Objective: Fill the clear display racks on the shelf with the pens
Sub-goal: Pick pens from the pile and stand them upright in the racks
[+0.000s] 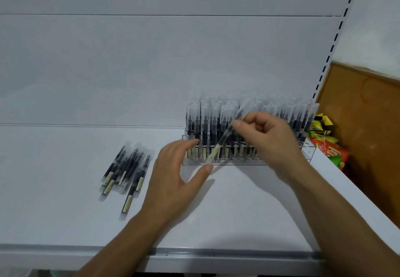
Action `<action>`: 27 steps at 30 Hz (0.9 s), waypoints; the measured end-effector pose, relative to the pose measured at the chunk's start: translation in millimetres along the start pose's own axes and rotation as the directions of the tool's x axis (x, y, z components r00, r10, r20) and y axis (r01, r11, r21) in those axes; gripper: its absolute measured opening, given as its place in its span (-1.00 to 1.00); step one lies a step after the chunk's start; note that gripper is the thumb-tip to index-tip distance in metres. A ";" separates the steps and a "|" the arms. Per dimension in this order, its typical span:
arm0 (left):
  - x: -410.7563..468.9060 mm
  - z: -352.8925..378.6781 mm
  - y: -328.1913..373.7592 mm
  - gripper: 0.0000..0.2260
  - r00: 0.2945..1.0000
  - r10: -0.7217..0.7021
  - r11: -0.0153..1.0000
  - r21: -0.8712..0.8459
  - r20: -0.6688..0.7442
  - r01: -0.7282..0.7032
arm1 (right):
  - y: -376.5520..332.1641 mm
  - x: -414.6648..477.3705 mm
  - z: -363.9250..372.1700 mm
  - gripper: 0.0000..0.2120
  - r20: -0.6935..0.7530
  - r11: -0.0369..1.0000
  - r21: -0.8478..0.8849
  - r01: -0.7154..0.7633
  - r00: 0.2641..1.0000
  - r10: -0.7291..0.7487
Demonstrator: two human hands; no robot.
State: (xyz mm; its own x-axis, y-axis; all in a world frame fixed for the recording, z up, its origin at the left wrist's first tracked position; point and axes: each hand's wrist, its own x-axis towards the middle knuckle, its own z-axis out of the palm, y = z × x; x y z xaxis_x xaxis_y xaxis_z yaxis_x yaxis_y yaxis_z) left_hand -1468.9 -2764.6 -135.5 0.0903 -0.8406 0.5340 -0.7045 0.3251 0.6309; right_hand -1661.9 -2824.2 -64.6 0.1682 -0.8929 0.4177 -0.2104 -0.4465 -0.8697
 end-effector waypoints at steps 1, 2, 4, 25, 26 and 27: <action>0.3 1.2 -0.8 -0.49 1.000 0.003 0.998 0.069 0.007 -0.004 | -0.7 5.2 -8.6 -0.86 -0.069 0.999 -0.037 0.018 0.997 -0.021; 0.8 2.8 -1.6 -0.41 0.999 -0.017 0.992 0.124 0.033 0.013 | -1.1 10.0 -16.3 -0.86 -0.126 0.996 -0.076 0.039 0.991 -0.048; 1.6 6.1 -3.7 -0.26 0.991 -0.088 0.980 0.188 0.103 0.068 | -1.1 18.0 -26.9 -0.85 -0.192 0.985 -0.152 0.075 0.976 -0.104; -0.4 7.4 -7.9 -0.29 0.986 -0.095 0.982 0.176 0.140 0.069 | 25.2 26.5 -13.7 -0.75 0.043 0.765 -0.642 0.052 0.999 -0.032; -0.3 7.4 -7.7 -0.29 0.986 -0.093 0.983 0.169 0.142 0.068 | 24.9 25.3 -14.2 -0.76 0.045 0.758 -0.650 0.053 0.999 -0.031; -0.1 7.2 -7.6 -0.29 0.985 -0.093 0.985 0.158 0.143 0.070 | 24.4 23.5 -14.9 -0.78 0.047 0.754 -0.655 0.050 0.999 -0.025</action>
State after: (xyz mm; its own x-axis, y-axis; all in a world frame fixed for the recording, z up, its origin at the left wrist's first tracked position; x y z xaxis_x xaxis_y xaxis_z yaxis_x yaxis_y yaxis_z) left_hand -1468.6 -2770.1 -144.4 0.0534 -0.9206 0.3868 -0.7988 0.1931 0.5698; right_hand -1677.4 -2857.0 -72.1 0.2182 -0.8776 0.4268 -0.7813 -0.4192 -0.4625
